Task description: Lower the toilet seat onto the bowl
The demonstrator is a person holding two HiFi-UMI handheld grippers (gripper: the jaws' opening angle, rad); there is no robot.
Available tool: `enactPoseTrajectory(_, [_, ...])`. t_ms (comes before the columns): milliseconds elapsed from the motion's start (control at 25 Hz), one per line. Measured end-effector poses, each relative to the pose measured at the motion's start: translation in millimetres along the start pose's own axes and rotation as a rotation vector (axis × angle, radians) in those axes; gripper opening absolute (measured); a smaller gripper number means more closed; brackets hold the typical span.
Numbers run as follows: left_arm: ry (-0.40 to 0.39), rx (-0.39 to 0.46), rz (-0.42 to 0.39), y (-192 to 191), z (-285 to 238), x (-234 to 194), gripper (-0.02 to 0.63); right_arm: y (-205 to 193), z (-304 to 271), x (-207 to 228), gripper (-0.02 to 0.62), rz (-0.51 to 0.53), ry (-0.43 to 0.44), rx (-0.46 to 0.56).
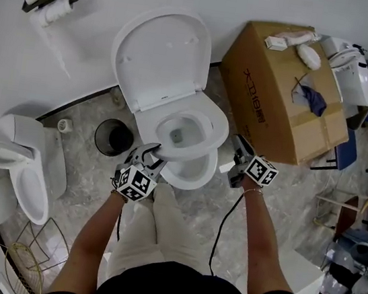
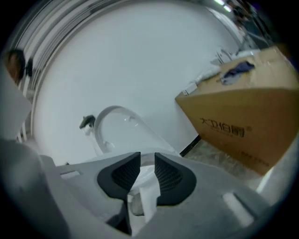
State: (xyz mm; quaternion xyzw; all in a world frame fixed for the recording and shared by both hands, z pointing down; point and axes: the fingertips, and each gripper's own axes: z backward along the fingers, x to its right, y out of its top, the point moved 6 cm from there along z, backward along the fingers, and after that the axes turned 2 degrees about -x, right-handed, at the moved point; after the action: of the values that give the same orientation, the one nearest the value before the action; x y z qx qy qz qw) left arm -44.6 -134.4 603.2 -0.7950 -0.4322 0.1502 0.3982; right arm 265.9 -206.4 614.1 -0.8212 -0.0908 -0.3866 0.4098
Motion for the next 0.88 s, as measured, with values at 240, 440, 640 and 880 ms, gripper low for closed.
enactPoseTrajectory(240, [-0.009,-0.019,-0.022,-10.1,-4.8,16.5,0.178,-7.3,19.1,-5.6,0.131,-0.457,0.315,0.024])
enactPoseTrajectory(440, [-0.024,-0.033,-0.041,-13.5,-7.5,24.2,0.183,-21.4,7.3,-16.9,0.262,-0.479,0.347,-0.076])
enactPoseTrajectory(640, [-0.043,-0.054,-0.054,-19.6,-10.5,34.5,0.189,-25.4,-14.4,-19.2,0.264,-0.490,0.319,-0.116])
enactPoseTrajectory(880, [-0.048,-0.047,-0.017,-22.8,-11.9,43.0,0.206,-30.3,-22.6,-17.4,0.212,-0.525,0.303,-0.133])
